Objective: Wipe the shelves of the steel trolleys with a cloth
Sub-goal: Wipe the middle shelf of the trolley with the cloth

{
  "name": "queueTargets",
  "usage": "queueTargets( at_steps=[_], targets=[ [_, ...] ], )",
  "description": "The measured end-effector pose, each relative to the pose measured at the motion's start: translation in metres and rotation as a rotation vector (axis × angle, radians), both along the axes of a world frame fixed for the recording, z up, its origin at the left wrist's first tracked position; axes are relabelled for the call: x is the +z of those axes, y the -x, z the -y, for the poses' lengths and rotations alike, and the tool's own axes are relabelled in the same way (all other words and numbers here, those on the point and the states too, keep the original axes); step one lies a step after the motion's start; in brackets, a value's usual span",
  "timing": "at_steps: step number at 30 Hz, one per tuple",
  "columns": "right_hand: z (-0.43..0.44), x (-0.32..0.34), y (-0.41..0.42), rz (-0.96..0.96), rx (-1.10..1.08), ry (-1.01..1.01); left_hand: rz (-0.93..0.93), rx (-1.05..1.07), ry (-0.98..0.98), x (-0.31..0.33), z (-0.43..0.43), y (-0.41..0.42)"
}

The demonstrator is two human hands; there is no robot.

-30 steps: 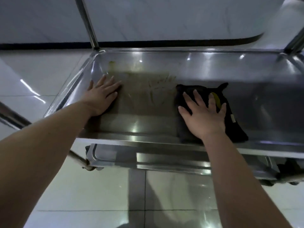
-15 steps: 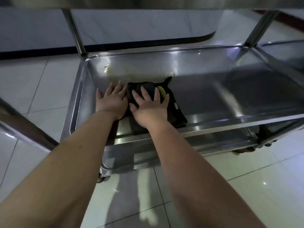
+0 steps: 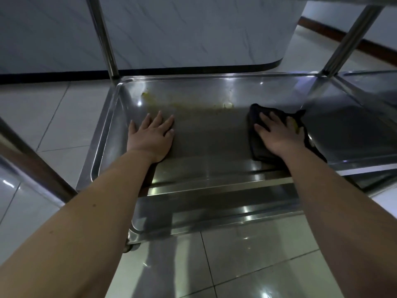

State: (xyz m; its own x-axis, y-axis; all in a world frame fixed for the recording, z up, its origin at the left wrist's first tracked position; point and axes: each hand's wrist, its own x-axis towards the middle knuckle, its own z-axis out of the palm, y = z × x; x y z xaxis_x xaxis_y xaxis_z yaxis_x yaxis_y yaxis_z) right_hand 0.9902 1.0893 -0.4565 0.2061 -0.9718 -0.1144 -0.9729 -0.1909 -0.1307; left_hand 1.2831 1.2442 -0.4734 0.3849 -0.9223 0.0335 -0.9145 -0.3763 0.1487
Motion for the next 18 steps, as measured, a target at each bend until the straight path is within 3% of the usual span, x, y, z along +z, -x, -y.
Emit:
queueTargets(
  at_steps=[4,8,11,13,18],
  targets=[
    [-0.016,-0.002,-0.047,-0.003,-0.041,0.014,0.007,0.007,-0.004,0.001,0.000,0.002],
    [-0.070,-0.006,-0.142,0.029,0.375,0.057,-0.002,0.035,0.006,0.001,-0.002,0.001],
    [-0.069,-0.006,-0.148,0.053,0.571,0.025,-0.008,0.064,0.015,0.001,-0.001,0.002],
    [-0.037,-0.005,-0.121,0.079,0.531,0.029,-0.008,0.065,0.014,0.002,0.001,0.002],
    [0.041,-0.004,-0.026,0.052,0.143,0.038,-0.002,0.064,0.016,-0.001,0.004,0.000]
  ],
)
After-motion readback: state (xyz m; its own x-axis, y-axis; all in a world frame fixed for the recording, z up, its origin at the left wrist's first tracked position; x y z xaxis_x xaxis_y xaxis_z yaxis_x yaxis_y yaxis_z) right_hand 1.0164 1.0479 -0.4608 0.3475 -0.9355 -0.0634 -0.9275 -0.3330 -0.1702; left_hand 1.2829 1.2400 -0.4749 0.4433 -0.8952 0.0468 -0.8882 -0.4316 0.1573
